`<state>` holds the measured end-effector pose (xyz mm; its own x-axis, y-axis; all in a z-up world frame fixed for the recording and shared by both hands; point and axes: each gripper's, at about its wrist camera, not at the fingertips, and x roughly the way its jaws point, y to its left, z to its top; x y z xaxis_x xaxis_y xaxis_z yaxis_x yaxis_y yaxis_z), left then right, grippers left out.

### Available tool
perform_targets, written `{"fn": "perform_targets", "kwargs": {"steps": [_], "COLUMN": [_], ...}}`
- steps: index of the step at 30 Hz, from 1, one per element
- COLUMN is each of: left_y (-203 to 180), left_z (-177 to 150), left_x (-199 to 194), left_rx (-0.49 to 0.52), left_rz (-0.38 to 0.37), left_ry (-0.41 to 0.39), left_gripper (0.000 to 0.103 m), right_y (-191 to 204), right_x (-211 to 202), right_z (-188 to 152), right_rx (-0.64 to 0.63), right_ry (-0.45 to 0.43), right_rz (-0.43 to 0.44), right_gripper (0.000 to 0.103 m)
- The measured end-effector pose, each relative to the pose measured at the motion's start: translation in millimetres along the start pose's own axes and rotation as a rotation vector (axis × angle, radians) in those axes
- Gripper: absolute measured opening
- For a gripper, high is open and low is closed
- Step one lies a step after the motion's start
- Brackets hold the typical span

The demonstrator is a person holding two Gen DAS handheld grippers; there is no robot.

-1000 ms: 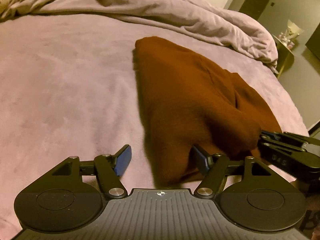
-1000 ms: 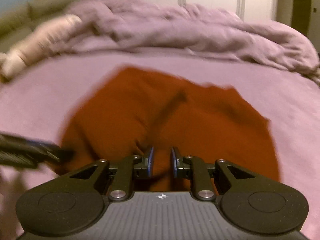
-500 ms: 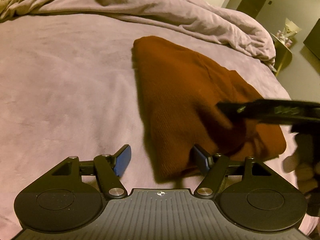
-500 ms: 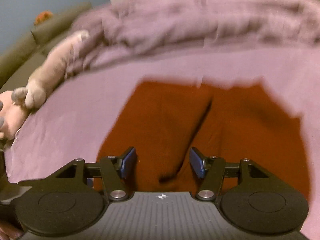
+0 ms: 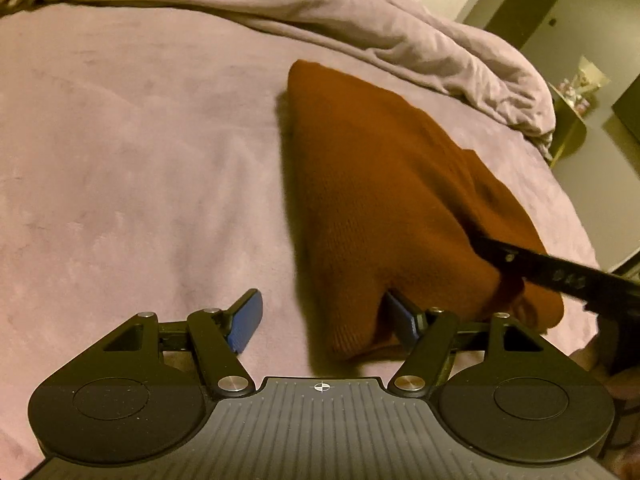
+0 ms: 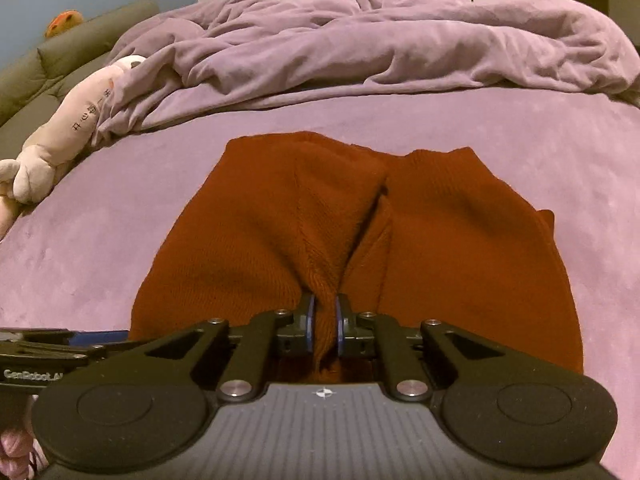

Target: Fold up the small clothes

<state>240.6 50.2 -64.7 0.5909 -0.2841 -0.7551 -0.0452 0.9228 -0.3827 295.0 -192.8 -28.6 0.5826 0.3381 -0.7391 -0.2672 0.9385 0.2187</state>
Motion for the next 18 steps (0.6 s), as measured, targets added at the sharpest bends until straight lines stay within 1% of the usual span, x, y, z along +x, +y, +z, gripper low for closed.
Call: {"fn": "perform_targets", "kwargs": {"steps": [1,2,3,4,5,6,7,8,9,11,12,13,14,15,16,17,18], "left_y": [0.9,1.8,1.9,1.1,0.6,-0.5,-1.4,-2.4,-3.1,-3.1,-3.5,-3.5,-4.3,-5.2,-7.5,-10.6,-13.8], "left_z": [0.5,0.7,0.9,1.0,0.9,0.7,0.0,-0.5,-0.5,-0.9,-0.9,-1.0,-0.6,-0.6,-0.2,-1.1,-2.6], "left_x": [-0.7,-1.2,-1.1,-0.6,-0.5,-0.3,-0.2,-0.1,0.2,0.1,-0.1,-0.7,-1.4,-3.5,-7.0,-10.9,-15.9], "left_rx": [-0.003,-0.005,-0.002,0.001,0.004,0.009,0.015,0.017,0.018,0.013,0.012,0.012,0.015,0.018,0.027,0.037,0.053], "left_rz": [0.001,0.001,0.0,0.002,0.005,0.009,0.012,0.015,0.017,0.016,0.018,0.021,0.024,0.031,0.042,0.052,0.062], "left_ry": [0.0,0.0,0.001,0.001,0.0,-0.002,-0.004,-0.007,-0.007,-0.005,-0.004,-0.002,0.001,0.002,0.0,-0.007,-0.016], "left_gripper": [0.074,0.074,0.074,0.074,0.074,0.074,0.074,0.075,0.075,0.075,0.075,0.075,0.075,0.075,0.075,0.074,0.073], "right_y": [-2.5,-6.7,-9.1,-12.6,-17.7,-23.1,-28.4,-34.3,-37.9,-41.6,-40.0,-36.2,-31.9,-26.2,-19.8,-13.3,-2.9], "right_x": [-4.0,-9.7,-12.6,-14.5,-14.0,-12.1,-8.3,-0.3,7.6,26.0,34.1,40.9,46.2,48.1,48.1,46.2,38.7], "right_z": [3.8,6.6,9.4,14.0,16.9,19.4,20.4,22.6,23.5,28.5,31.6,36.7,41.0,43.6,45.4,47.6,48.3], "right_rx": [0.017,0.041,0.062,0.081,0.095,0.121,0.148,0.193,0.236,0.284,0.296,0.295,0.282,0.264,0.237,0.199,0.121], "right_ry": [0.0,-0.015,-0.032,-0.043,-0.043,-0.036,-0.019,0.019,0.045,0.088,0.103,0.103,0.103,0.096,0.09,0.078,0.042], "right_rz": [0.008,0.019,0.021,0.012,0.006,0.014,0.05,0.098,0.137,0.194,0.205,0.199,0.193,0.171,0.144,0.126,0.098], "right_gripper": [0.023,0.037,0.047,0.062,0.068,0.068,0.071,0.072,0.072,0.073,0.074,0.075,0.065,0.05,0.027,0.022,0.02]}}
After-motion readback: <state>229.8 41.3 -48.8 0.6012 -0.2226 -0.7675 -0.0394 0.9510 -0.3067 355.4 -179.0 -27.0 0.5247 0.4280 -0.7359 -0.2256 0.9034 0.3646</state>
